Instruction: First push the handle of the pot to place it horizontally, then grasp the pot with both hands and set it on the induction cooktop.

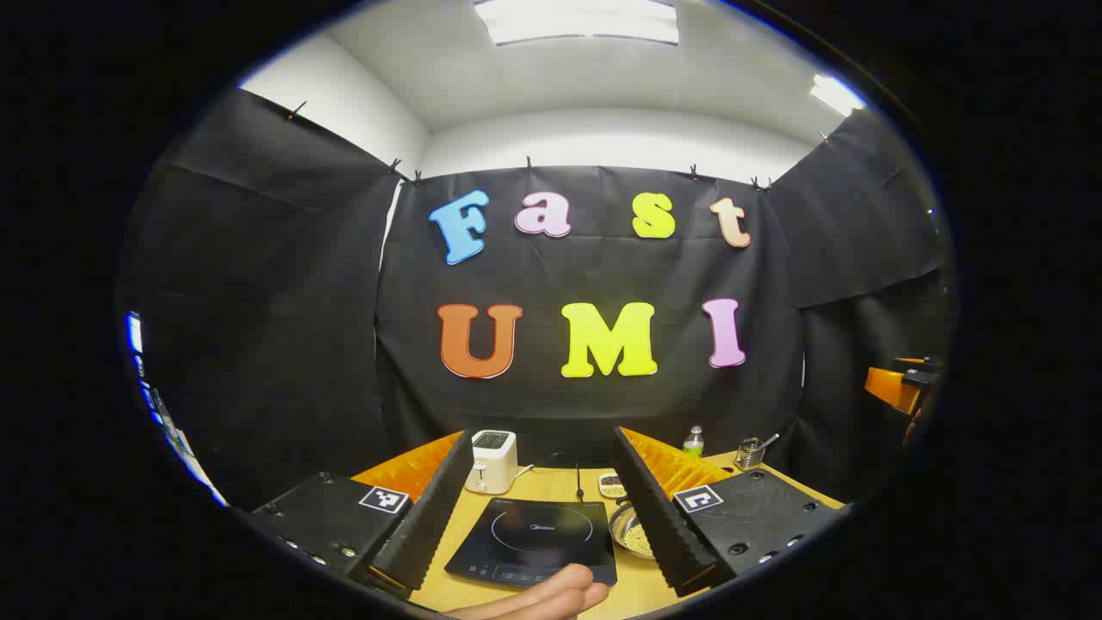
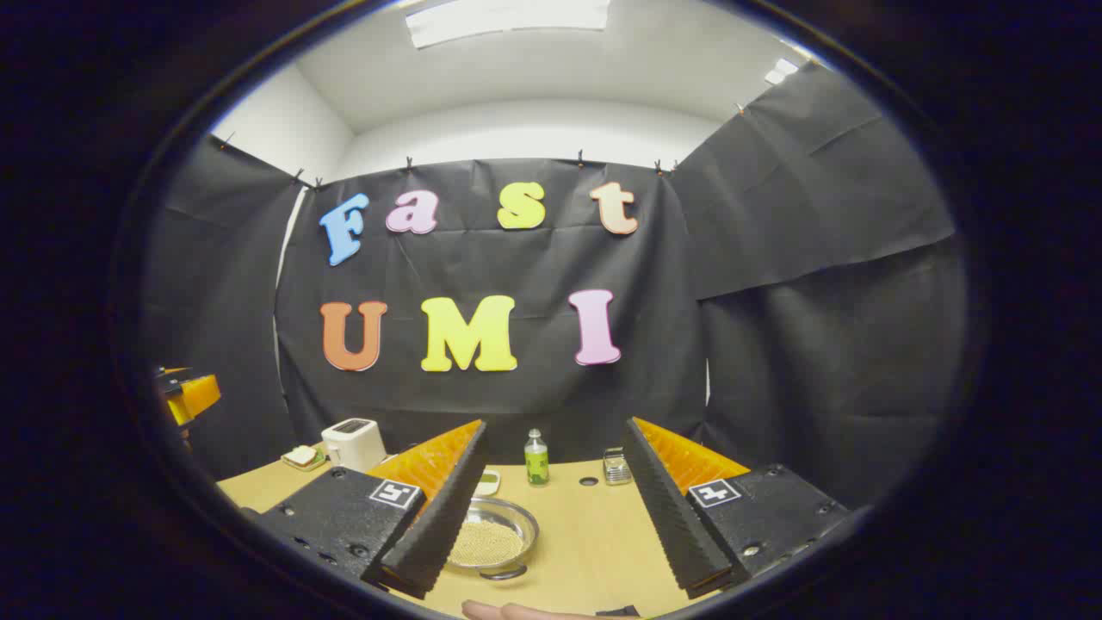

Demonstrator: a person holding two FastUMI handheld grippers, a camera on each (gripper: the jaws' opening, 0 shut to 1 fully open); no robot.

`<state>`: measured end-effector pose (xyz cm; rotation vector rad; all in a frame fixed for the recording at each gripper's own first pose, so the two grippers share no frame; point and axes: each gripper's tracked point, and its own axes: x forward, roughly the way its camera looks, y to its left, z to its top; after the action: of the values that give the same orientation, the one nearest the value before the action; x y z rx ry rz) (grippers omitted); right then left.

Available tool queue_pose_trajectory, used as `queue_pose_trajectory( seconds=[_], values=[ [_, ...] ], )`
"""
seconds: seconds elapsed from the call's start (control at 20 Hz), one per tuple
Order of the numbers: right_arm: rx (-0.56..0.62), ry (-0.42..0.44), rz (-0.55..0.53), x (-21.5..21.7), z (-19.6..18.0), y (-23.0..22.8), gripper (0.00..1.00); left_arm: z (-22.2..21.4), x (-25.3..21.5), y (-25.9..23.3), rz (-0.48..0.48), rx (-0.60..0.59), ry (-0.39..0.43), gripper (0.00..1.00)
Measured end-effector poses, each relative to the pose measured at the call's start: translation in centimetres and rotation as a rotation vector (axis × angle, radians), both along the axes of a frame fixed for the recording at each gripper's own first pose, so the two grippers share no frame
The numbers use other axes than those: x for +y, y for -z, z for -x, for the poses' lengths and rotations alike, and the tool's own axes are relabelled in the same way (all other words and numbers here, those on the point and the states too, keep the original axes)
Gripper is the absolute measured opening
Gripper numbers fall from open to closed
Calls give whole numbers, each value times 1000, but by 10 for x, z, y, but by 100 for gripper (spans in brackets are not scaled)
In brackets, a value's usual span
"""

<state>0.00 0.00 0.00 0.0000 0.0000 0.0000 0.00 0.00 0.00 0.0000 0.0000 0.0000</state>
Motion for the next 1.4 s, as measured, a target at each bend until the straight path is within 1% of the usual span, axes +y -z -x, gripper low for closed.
queue_pose_trajectory(
  seconds=[0.15,0.65,0.85,1.0,1.05,1.15,1.2,1.25,1.3,1.4],
  values=[
    [-12,-22,0,9,4,-4,96,1,1,2,-11,3,9,96],
    [-23,-42,24,21,1,1,96,-4,6,14,-10,22,9,96],
    [-31,-82,33,33,-7,9,96,0,1,18,-11,20,24,96],
    [-52,-85,69,37,-19,16,96,0,1,22,-2,22,29,96],
    [-43,-102,49,42,-22,21,94,0,0,24,-2,25,30,96],
    [13,-175,-23,60,-26,37,75,0,0,27,-3,29,33,96],
    [32,-219,-58,68,-28,43,51,1,0,28,-7,31,36,96],
    [61,-236,-89,69,-30,49,28,1,0,29,-11,32,39,96],
    [78,-249,-98,72,-36,57,4,1,0,31,-14,34,40,96],
    [99,-243,-72,71,-40,69,4,2,2,32,-17,34,39,96]
  ],
)
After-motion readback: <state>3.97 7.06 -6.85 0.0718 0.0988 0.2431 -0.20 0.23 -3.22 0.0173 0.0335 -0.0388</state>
